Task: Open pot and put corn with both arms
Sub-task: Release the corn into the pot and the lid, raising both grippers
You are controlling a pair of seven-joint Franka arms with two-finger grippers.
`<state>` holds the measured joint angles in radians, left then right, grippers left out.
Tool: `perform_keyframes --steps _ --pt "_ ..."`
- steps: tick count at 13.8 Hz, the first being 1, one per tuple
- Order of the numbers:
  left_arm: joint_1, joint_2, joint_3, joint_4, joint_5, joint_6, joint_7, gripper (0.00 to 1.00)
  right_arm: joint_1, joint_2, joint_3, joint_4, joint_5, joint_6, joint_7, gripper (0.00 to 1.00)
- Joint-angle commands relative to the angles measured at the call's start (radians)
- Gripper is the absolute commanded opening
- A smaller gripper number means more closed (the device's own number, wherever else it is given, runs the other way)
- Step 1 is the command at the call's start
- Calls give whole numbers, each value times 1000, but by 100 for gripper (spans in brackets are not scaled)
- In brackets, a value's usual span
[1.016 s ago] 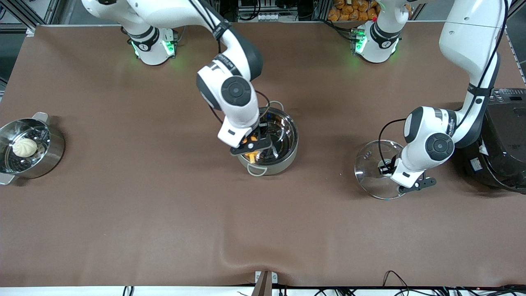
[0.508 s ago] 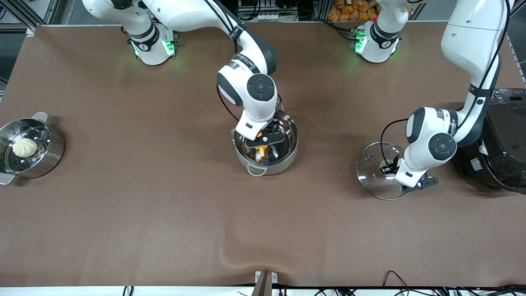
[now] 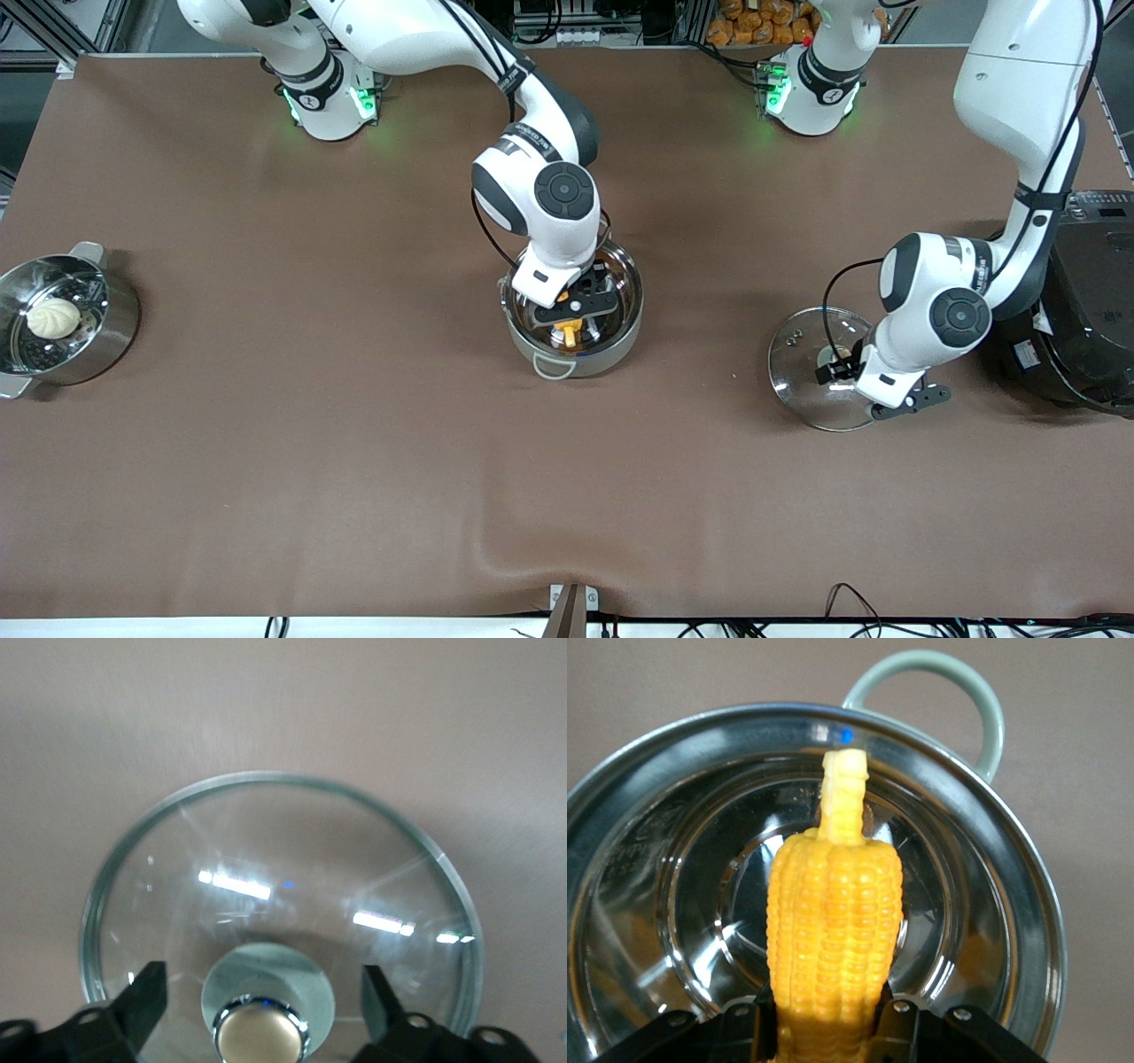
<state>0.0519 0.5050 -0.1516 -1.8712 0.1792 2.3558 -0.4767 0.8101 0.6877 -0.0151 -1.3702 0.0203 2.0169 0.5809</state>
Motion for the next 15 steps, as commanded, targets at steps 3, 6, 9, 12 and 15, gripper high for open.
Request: perform_keyframes --steps 3,6,9,12,15 --pt "36 -114 -17 134 20 -179 -5 100 6 10 -3 36 -10 -16 27 100" --pt "34 -192 -28 193 17 -292 27 100 -23 -14 -6 36 -7 -47 28 100" --pt "34 -267 -63 268 -10 -471 98 100 -112 -88 -6 28 -2 -143 2 100" --pt "31 -325 -94 334 -23 -616 133 100 -231 -175 -6 -15 -5 -231 -168 100" --pt "14 -391 -63 353 -108 -688 202 100 -392 -256 -8 -108 -10 -233 -355 100"
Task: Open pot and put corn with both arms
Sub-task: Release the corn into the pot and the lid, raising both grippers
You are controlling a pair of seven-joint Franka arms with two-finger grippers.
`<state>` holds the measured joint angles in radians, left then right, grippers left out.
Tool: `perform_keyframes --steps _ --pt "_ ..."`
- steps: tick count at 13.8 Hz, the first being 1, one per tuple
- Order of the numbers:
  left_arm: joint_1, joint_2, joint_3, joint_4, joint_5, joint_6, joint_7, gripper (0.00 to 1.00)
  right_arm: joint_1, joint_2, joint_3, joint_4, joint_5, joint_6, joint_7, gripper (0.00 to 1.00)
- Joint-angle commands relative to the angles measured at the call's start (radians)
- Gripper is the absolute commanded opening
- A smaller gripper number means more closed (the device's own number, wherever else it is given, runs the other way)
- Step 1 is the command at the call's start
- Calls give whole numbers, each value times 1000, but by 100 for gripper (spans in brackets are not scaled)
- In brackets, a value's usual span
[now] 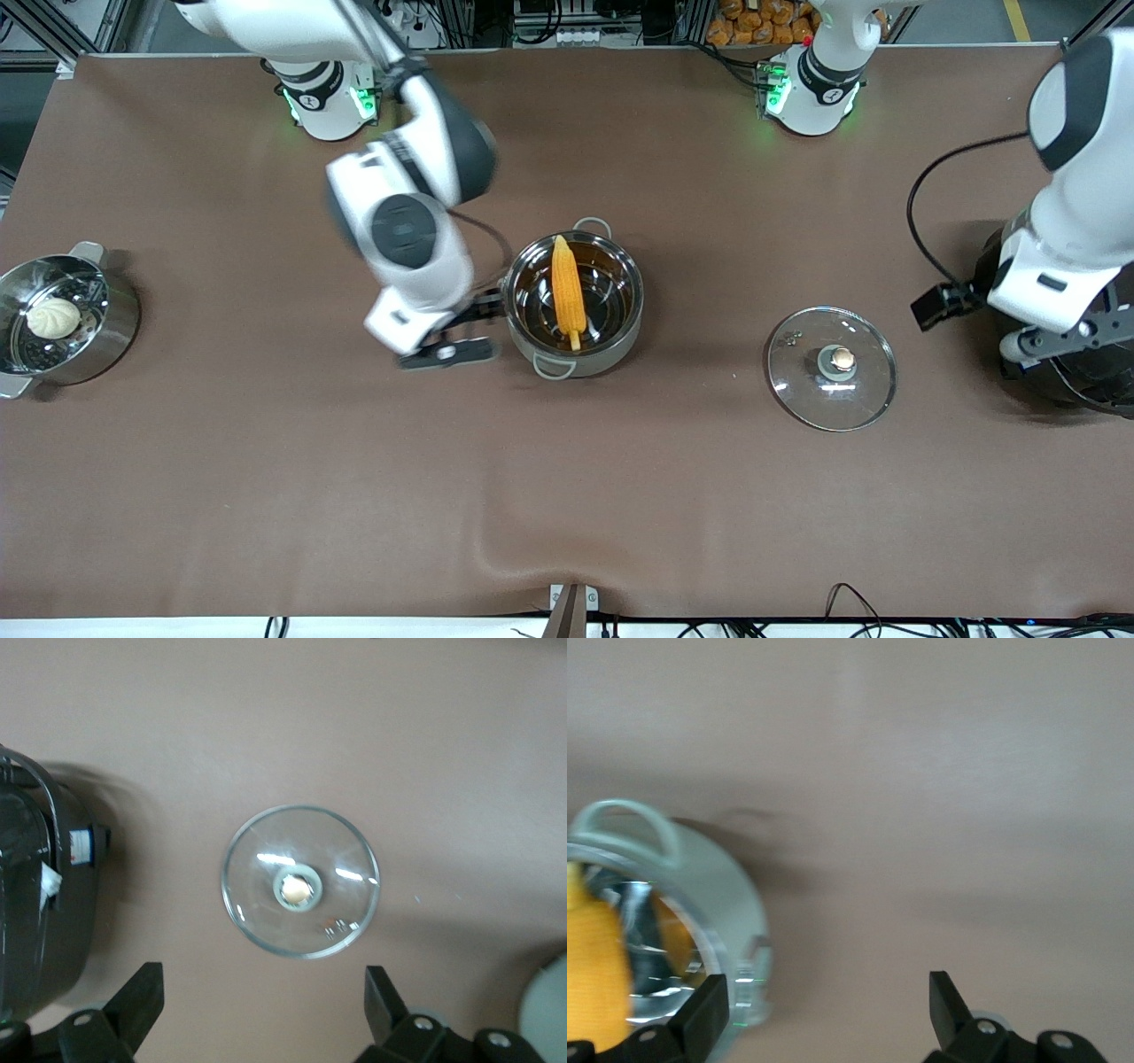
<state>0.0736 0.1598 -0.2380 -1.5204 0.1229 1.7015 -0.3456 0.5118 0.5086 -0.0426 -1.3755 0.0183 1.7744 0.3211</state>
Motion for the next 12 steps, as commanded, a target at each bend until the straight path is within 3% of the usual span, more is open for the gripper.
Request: perform_keyframes --steps 1,3,5,12 --pt "-17 -58 42 -4 -63 -42 92 100 -157 -119 20 -138 -8 8 -144 100" --pt "-37 -81 66 -12 -65 -56 96 100 -290 -215 21 -216 -8 1 -226 100" --pt "-124 -114 153 -36 -65 -91 94 100 -375 -307 21 -287 -8 -12 -316 100" --pt "-132 -137 152 -38 -120 -137 115 100 -533 -496 21 -317 -9 -122 -418 100"
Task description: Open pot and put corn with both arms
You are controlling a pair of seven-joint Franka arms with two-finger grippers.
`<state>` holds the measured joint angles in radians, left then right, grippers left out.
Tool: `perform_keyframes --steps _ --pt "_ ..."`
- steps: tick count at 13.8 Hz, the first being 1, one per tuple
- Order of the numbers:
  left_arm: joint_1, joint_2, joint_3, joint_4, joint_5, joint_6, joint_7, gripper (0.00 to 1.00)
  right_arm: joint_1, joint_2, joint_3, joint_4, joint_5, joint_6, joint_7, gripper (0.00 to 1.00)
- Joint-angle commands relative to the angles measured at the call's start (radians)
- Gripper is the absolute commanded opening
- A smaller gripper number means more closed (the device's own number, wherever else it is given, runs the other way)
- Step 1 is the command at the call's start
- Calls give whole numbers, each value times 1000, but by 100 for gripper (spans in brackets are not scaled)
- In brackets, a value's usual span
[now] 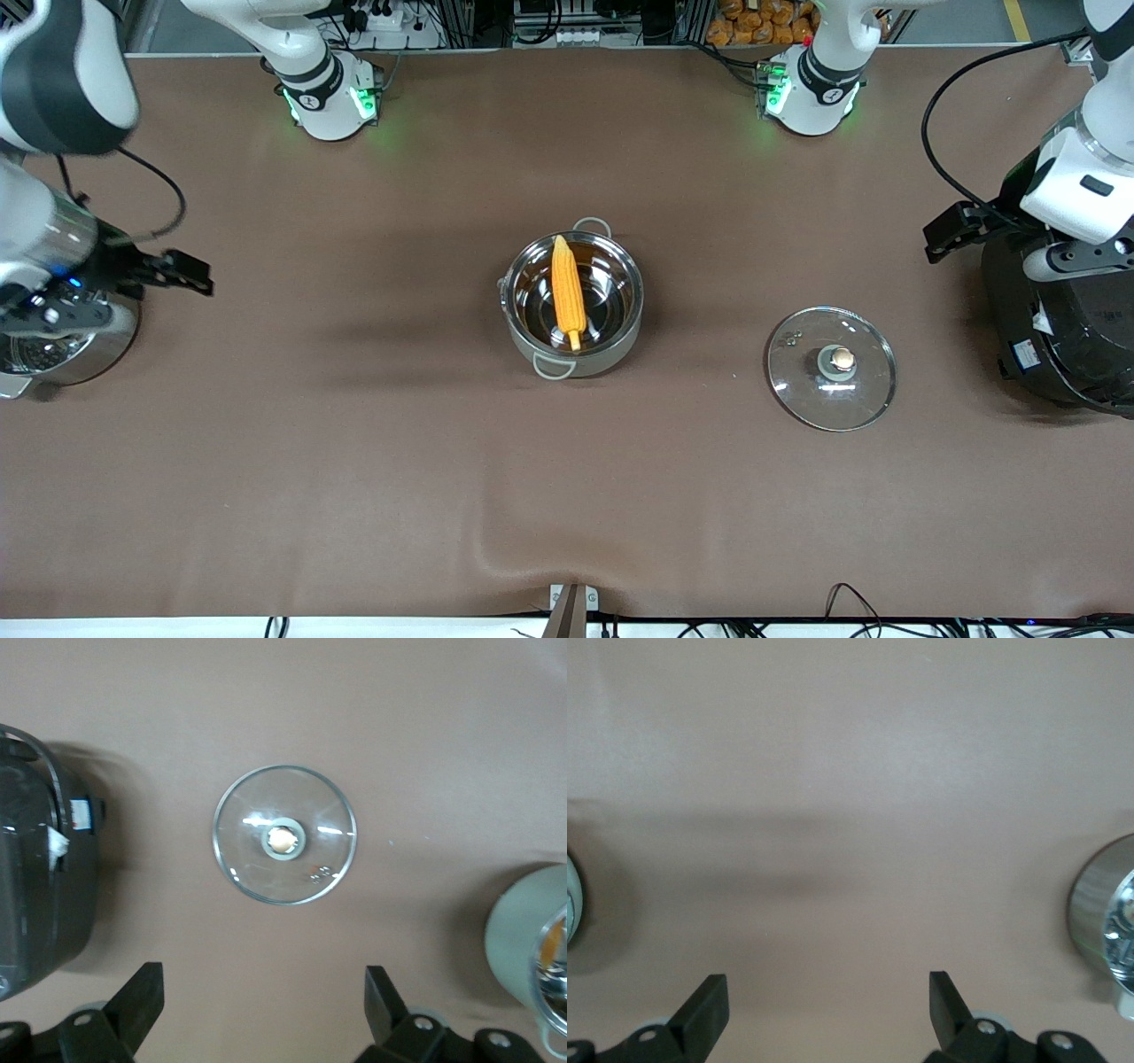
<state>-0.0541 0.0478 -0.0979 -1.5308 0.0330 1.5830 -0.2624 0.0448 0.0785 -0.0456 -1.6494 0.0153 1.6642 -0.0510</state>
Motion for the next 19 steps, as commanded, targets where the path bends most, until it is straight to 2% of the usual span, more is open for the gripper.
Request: perform_keyframes --steps 1,4,7,12,19 --pt "-6 -26 10 -31 -31 -52 40 100 -89 -81 24 -38 -3 -29 -52 100" --pt "-1 -26 15 -26 -33 -66 52 100 -102 -89 33 25 0 -133 -50 100" --pt "10 -35 20 -25 -33 -84 69 100 -106 -89 67 30 0 -141 -47 100" --pt "14 -54 15 -25 -35 -89 71 100 -98 -89 66 72 9 -173 -36 100" --pt "10 -34 14 12 -31 -89 58 100 -95 -91 64 74 9 -196 -36 100"
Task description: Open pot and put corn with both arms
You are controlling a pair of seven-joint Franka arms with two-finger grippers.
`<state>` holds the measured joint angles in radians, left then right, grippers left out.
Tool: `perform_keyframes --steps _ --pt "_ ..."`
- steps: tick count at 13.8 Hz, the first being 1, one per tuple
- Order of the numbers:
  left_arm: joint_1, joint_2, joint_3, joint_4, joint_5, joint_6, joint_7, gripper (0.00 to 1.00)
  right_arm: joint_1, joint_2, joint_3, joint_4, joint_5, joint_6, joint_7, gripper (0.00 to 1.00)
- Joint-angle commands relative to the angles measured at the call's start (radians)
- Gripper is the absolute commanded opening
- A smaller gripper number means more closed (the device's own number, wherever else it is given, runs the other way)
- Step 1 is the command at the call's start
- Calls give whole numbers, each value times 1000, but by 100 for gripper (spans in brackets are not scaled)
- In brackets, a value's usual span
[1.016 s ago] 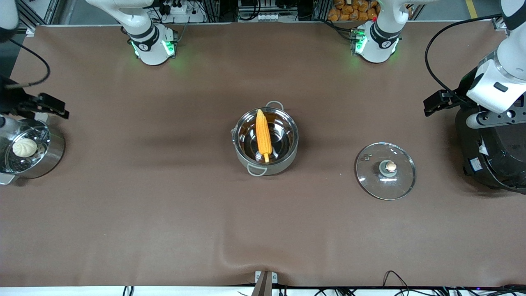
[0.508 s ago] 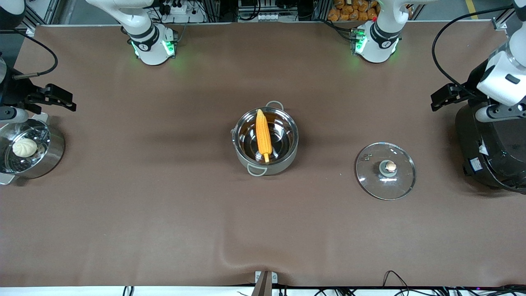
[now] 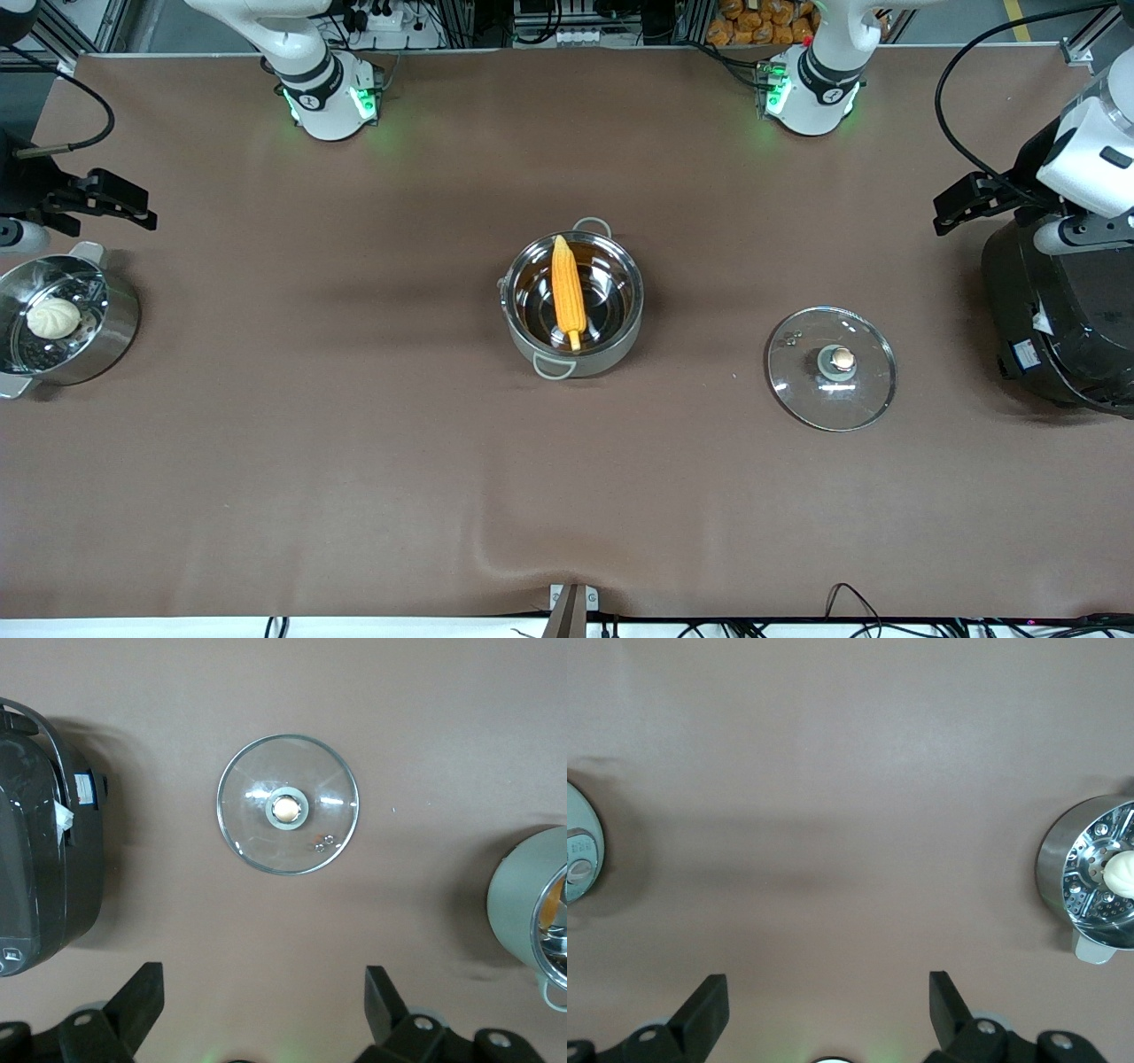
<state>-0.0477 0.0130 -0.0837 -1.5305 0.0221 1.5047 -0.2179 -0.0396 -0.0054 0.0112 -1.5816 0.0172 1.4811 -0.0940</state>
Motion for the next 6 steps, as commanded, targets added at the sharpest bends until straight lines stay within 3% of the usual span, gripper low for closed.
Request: perform_keyframes --steps 1,6 --pt "3 2 -1 12 -22 -11 14 100 -11 -5 7 6 7 -13 7 100" --pt "3 4 -1 33 -21 -11 11 100 -11 -7 7 6 7 -13 7 100"
